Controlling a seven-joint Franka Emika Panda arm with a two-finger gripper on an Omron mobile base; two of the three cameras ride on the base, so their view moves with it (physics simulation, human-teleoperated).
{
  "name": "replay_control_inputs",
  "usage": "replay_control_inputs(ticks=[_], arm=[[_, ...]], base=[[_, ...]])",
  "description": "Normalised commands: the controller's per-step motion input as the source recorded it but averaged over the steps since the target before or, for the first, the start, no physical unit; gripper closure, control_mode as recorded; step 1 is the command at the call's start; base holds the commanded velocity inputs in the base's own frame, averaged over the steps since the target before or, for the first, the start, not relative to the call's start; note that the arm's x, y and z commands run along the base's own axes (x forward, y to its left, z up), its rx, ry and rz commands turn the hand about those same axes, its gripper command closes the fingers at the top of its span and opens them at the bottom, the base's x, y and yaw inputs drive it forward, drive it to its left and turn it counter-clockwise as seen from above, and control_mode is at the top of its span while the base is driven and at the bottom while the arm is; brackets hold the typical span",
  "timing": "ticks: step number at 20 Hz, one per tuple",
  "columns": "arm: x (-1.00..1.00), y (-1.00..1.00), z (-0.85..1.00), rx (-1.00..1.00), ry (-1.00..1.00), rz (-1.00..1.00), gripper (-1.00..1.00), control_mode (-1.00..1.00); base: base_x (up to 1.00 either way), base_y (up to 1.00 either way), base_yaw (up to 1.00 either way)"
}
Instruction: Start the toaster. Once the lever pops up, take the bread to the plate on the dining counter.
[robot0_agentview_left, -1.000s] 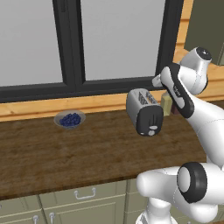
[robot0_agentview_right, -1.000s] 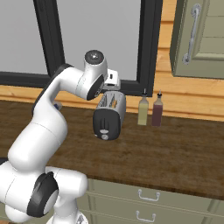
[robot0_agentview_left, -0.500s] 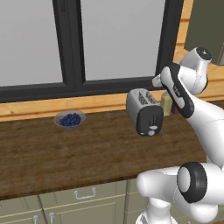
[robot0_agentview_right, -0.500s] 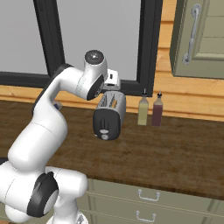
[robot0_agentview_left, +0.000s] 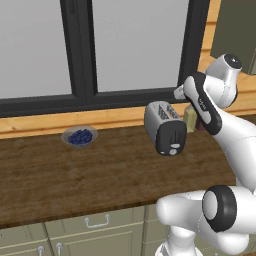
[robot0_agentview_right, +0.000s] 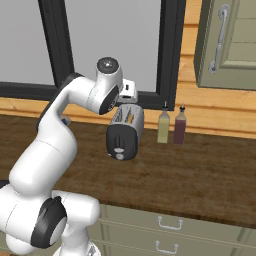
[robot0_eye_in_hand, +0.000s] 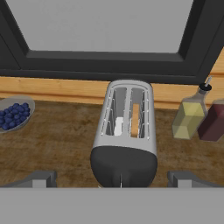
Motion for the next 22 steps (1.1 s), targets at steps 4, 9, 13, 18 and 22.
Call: replay_control_inputs(ticks=[4,9,13,18,22], arm=[[0.0,0.0,0.0,0.0,0.0,0.0,-1.0,-1.0],[0.0,0.0,0.0,0.0,0.0,0.0,-1.0,-1.0],[0.0,0.0,0.0,0.0,0.0,0.0,-1.0,-1.0],[0.0,0.0,0.0,0.0,0.0,0.0,-1.0,-1.0],[0.0,0.0,0.0,0.0,0.0,0.0,-1.0,-1.0]], base=[[0.0,0.0,0.0],[0.0,0.0,0.0],[0.0,0.0,0.0],[0.0,0.0,0.0],[0.0,0.0,0.0]])
